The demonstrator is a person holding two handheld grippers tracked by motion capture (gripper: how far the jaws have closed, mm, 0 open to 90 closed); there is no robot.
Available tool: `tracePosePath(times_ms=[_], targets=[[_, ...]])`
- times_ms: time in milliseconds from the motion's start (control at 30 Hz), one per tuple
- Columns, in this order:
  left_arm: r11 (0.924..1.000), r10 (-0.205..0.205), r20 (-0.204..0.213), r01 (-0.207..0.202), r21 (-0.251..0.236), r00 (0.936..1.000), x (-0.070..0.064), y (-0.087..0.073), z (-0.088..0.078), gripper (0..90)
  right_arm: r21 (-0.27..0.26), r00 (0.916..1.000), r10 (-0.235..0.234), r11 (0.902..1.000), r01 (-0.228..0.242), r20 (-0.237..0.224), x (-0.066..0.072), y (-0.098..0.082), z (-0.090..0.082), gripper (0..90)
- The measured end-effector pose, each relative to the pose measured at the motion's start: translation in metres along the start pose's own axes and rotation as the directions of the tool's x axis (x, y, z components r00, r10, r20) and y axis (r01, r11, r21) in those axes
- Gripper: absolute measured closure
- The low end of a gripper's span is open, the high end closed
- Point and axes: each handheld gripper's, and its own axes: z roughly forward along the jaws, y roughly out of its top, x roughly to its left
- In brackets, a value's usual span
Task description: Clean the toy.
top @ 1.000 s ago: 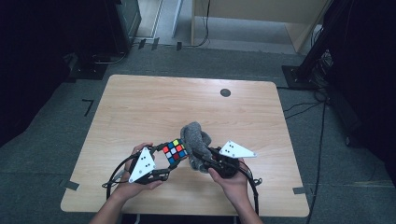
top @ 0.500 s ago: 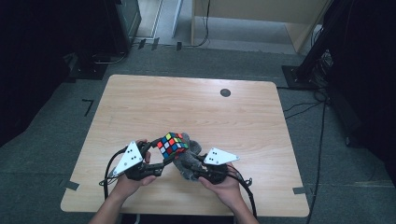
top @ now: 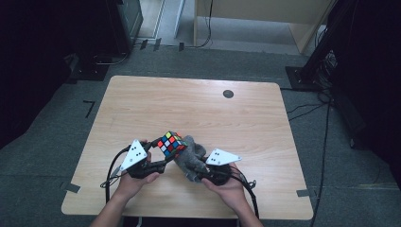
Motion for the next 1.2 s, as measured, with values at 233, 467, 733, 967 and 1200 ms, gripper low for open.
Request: tracePosePath(times_ms=[233, 467, 733, 967, 1200], targets=[[0.9881, 0.026, -0.112, -0.008, 0.153, 0.9934, 0.004, -0.013, 0.024, 34.1, -0.03, 0.9476, 0.137, 0.9905, -0.134, 0.289, -0.049, -0.008, -0.036, 67.2], [0.974, 0.004, -0.168, 0.034, 0.224, 0.9858, 0.009, -0.017, 0.04, 34.1, 0.035, 0.8849, 0.092, 0.992, -0.121, 0.457, -0.06, -0.022, -0.042, 66.8], [0.9559, -0.006, -0.216, 0.069, 0.285, 0.9764, 0.013, -0.022, 0.055, 34.1, 0.039, 0.868, 0.118, 0.9869, -0.156, 0.482, -0.062, -0.031, -0.047, 66.2], [0.9456, -0.008, -0.23, 0.082, 0.315, 0.9731, 0.015, -0.026, 0.061, 34.0, 0.03, 0.866, 0.144, 0.9832, -0.18, 0.479, -0.064, -0.036, -0.054, 65.9], [0.936, -0.034, -0.237, 0.114, 0.333, 0.9709, 0.017, -0.031, 0.065, 33.9, 0.03, 0.8707, 0.153, 0.9816, -0.188, 0.468, -0.064, -0.039, -0.053, 65.4]])
